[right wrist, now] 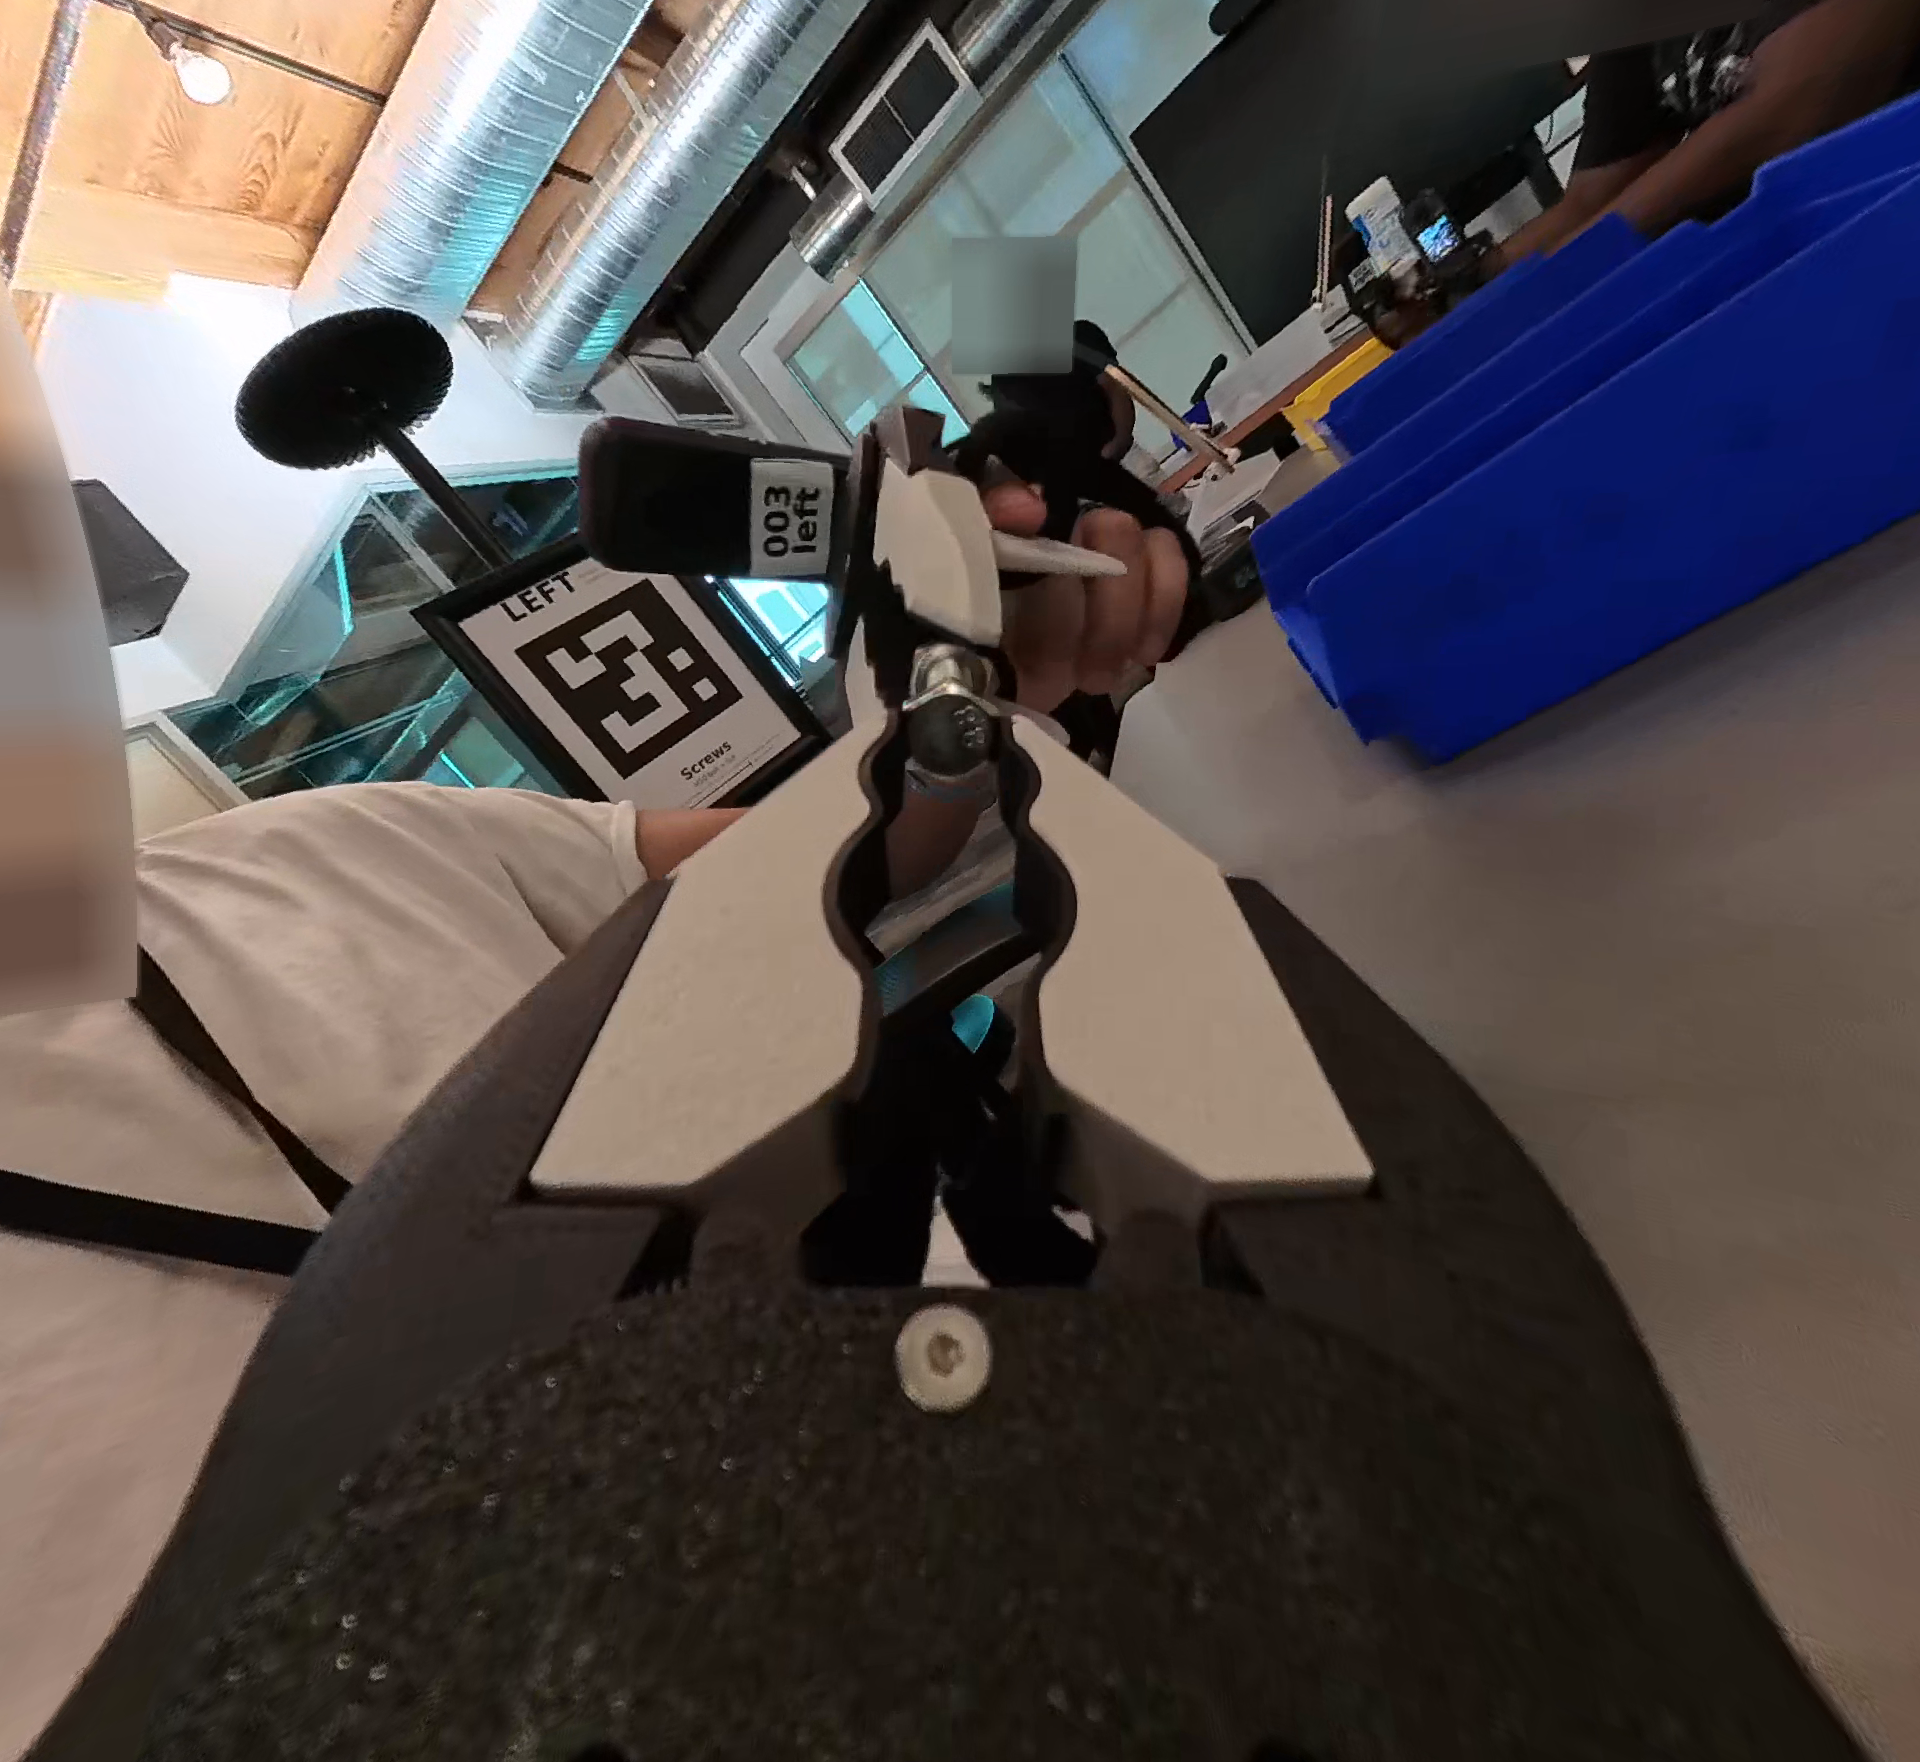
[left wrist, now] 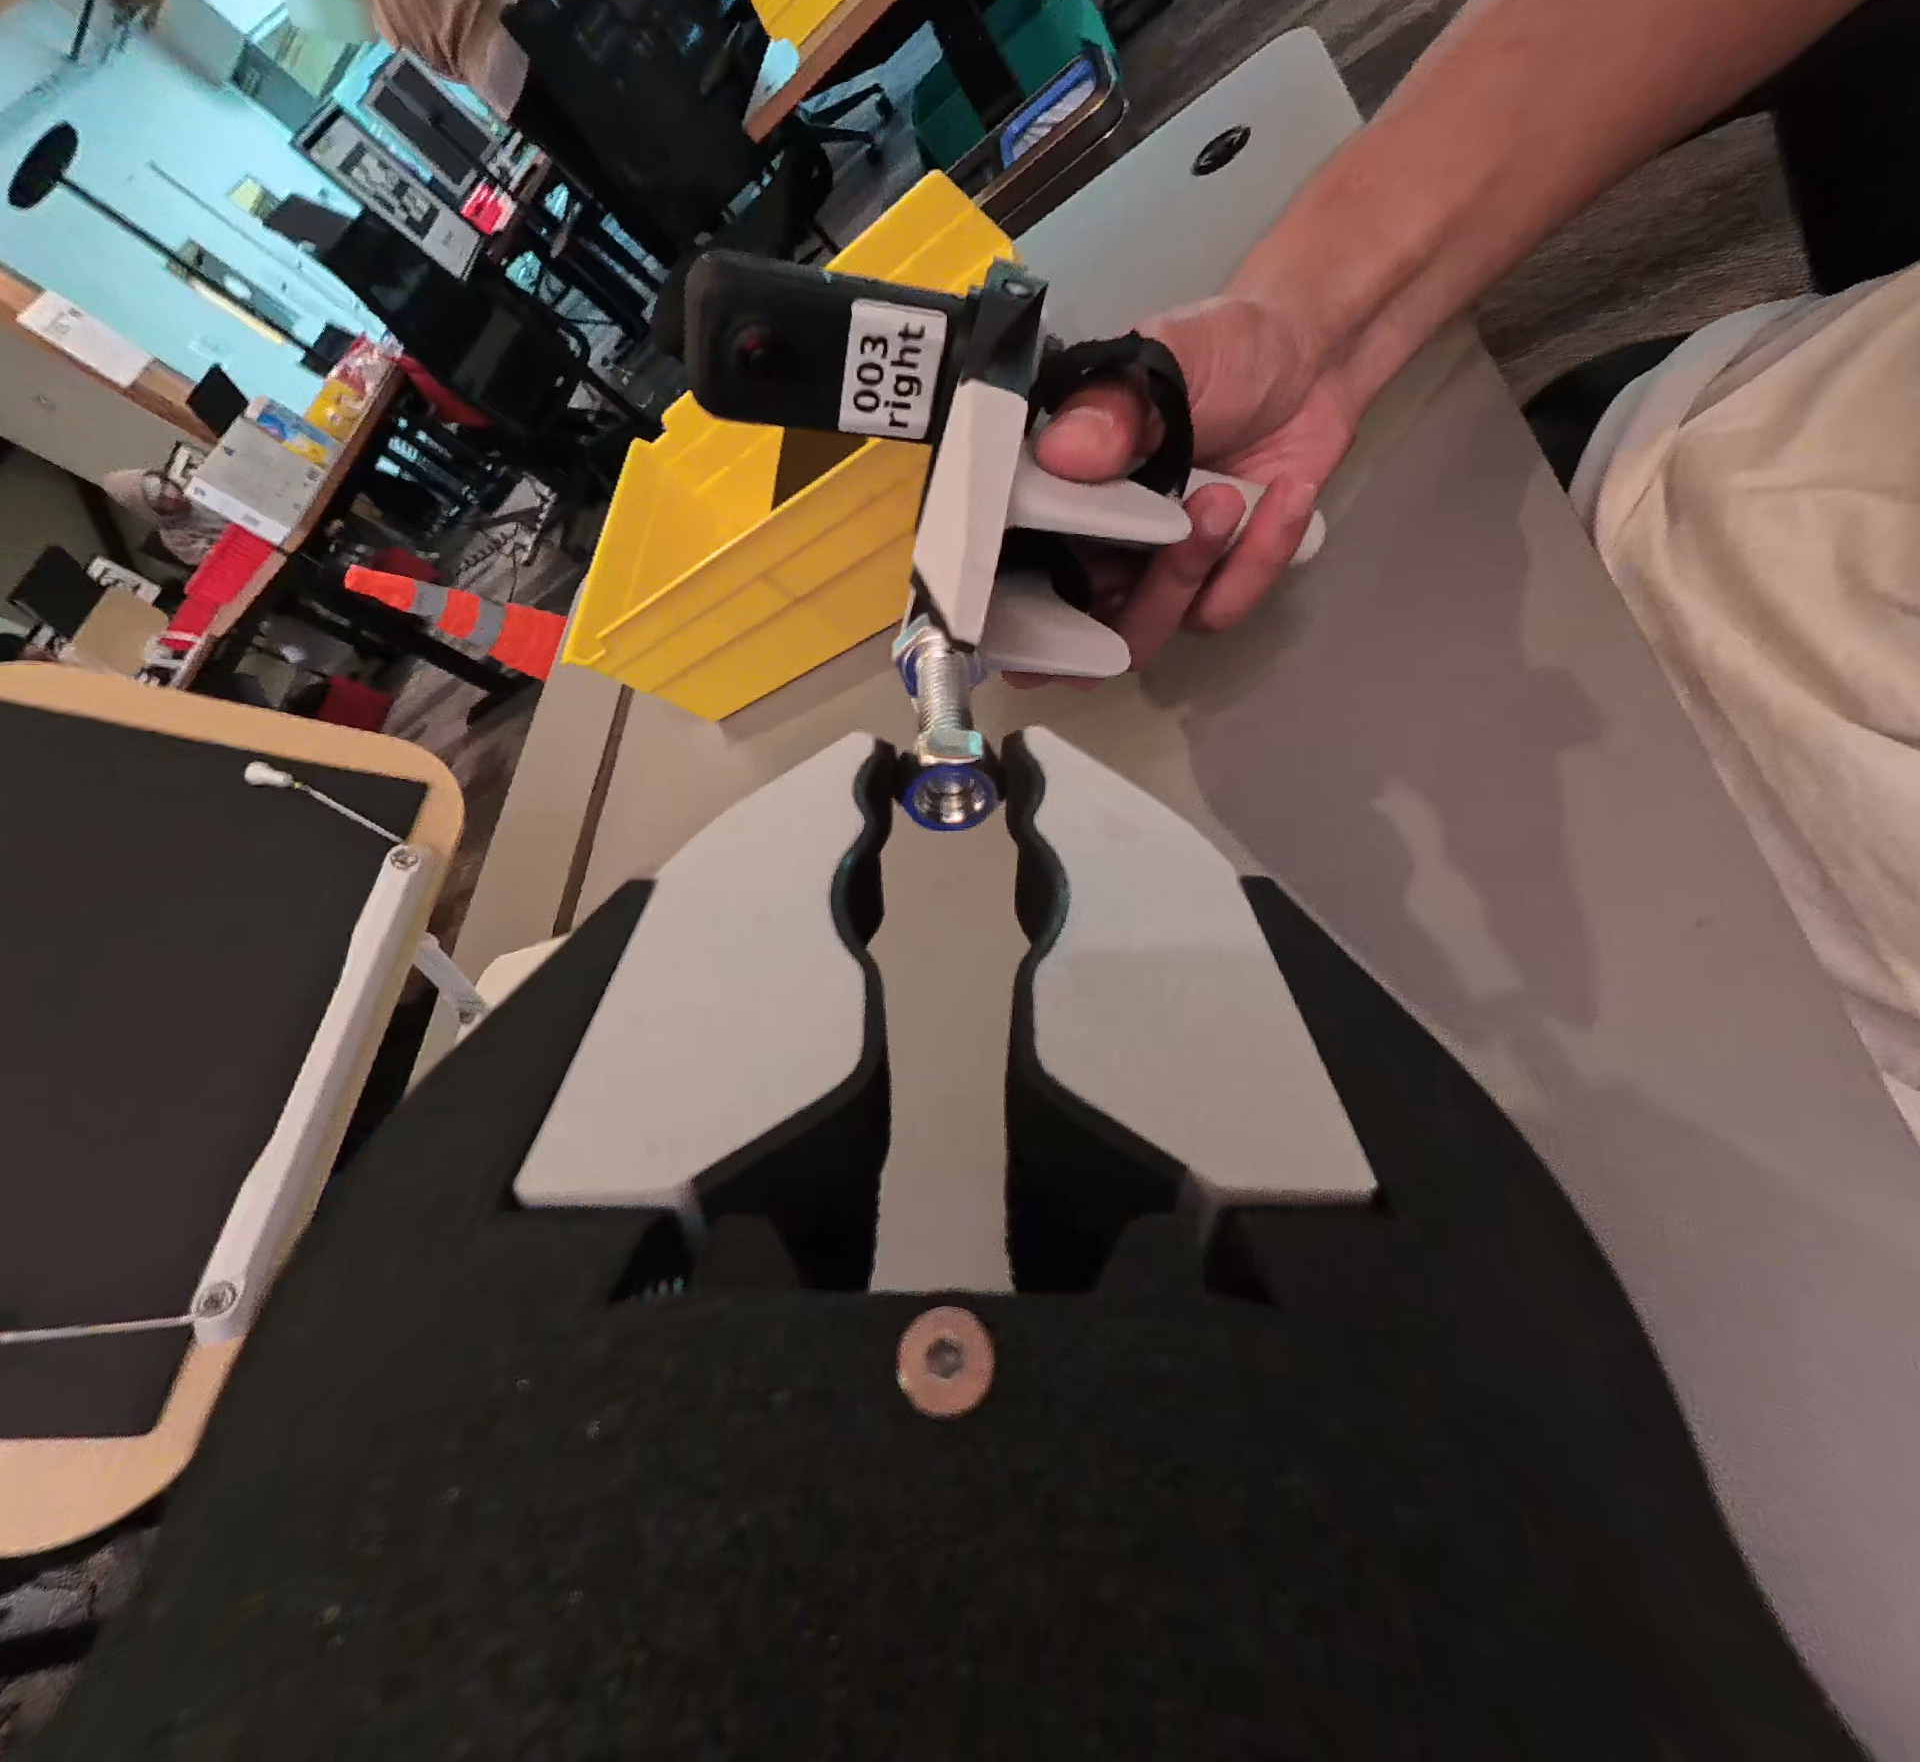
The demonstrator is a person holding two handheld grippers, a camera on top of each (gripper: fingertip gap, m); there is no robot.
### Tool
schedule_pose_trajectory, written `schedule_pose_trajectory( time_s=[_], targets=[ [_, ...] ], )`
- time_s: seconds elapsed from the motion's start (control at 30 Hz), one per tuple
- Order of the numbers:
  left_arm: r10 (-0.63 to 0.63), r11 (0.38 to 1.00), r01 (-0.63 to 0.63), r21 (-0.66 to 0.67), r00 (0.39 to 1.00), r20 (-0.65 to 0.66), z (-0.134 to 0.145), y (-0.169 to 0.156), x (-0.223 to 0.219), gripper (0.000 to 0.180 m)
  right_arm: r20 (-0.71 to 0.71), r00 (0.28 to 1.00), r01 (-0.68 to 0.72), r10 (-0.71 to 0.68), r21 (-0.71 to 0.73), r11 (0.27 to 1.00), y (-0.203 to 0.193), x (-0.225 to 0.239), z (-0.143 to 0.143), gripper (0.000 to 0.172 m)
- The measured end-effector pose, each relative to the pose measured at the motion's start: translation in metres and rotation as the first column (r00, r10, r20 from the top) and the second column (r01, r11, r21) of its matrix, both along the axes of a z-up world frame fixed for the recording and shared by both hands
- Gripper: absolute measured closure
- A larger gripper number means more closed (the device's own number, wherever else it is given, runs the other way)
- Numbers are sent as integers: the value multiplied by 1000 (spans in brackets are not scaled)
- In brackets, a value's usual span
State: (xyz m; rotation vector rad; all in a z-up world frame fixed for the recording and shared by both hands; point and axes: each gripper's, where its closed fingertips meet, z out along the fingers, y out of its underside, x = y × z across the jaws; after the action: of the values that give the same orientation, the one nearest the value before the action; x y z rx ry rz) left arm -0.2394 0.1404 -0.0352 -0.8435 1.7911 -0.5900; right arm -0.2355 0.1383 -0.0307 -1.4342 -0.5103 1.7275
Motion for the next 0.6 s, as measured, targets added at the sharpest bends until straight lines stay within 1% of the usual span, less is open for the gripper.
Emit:
schedule_pose_trajectory(
  time_s=[0.07, 0.13, 0.17, 0.2, 0.23, 0.3, 0.33, 0.37, 0.4, 0.43, 0.5, 0.53, 0.57, 0.6],
  targets=[
    [35, 998, -35, -47, 999, -13, 1, 0, 1, 161, 0, 1000, 5, -5, 19, 1000, 0, 1, 1, 155],
    [75, 982, -81, -173, 996, -41, 2, 0, 1, 160, 11, 999, 51, -52, 99, 994, 0, 2, 4, 155],
    [91, 957, -104, -272, 994, -61, 3, -1, 2, 160, 21, 995, 90, -96, 179, 980, -1, 3, 6, 155],
    [101, 916, -127, -380, 991, -86, 4, -2, 2, 161, 32, 988, 136, -151, 274, 952, -1, 3, 8, 155],
    [104, 863, -145, -484, 988, -112, 5, -3, 2, 161, 44, 977, 180, -211, 375, 909, -1, 4, 10, 155],
    [87, 737, -158, -657, 986, -139, 7, -4, 2, 161, 67, 946, 230, -318, 553, 801, -3, 4, 12, 155],
    [72, 669, -152, -728, 988, -139, 9, -5, 2, 161, 82, 928, 238, -364, 620, 748, -3, 4, 12, 155],
    [57, 592, -146, -792, 989, -140, 11, -5, 2, 161, 98, 908, 239, -406, 675, 698, -3, 4, 12, 155],
    [41, 501, -144, -853, 989, -143, 12, -6, 2, 161, 113, 886, 233, -451, 730, 642, -3, 4, 11, 155],
    [19, 391, -143, -909, 989, -147, 13, -6, 2, 161, 122, 860, 219, -496, 789, 574, -4, 3, 10, 155],
    [-43, 131, -130, -983, 990, -137, 16, -8, 1, 161, 114, 806, 190, -580, 879, 437, -5, 3, 11, 155],
    [-71, 20, -119, -993, 990, -120, 17, -8, 1, 161, 110, 789, 178, -604, 901, 397, -5, 2, 11, 155],
    [-93, -56, -115, -992, 990, -109, 15, -8, 1, 161, 116, 780, 167, -615, 909, 383, -5, 2, 10, 155],
    [-103, -94, -114, -989, 989, -104, 13, -6, 1, 161, 127, 778, 165, -615, 904, 395, -4, 2, 8, 155]
  ],
)
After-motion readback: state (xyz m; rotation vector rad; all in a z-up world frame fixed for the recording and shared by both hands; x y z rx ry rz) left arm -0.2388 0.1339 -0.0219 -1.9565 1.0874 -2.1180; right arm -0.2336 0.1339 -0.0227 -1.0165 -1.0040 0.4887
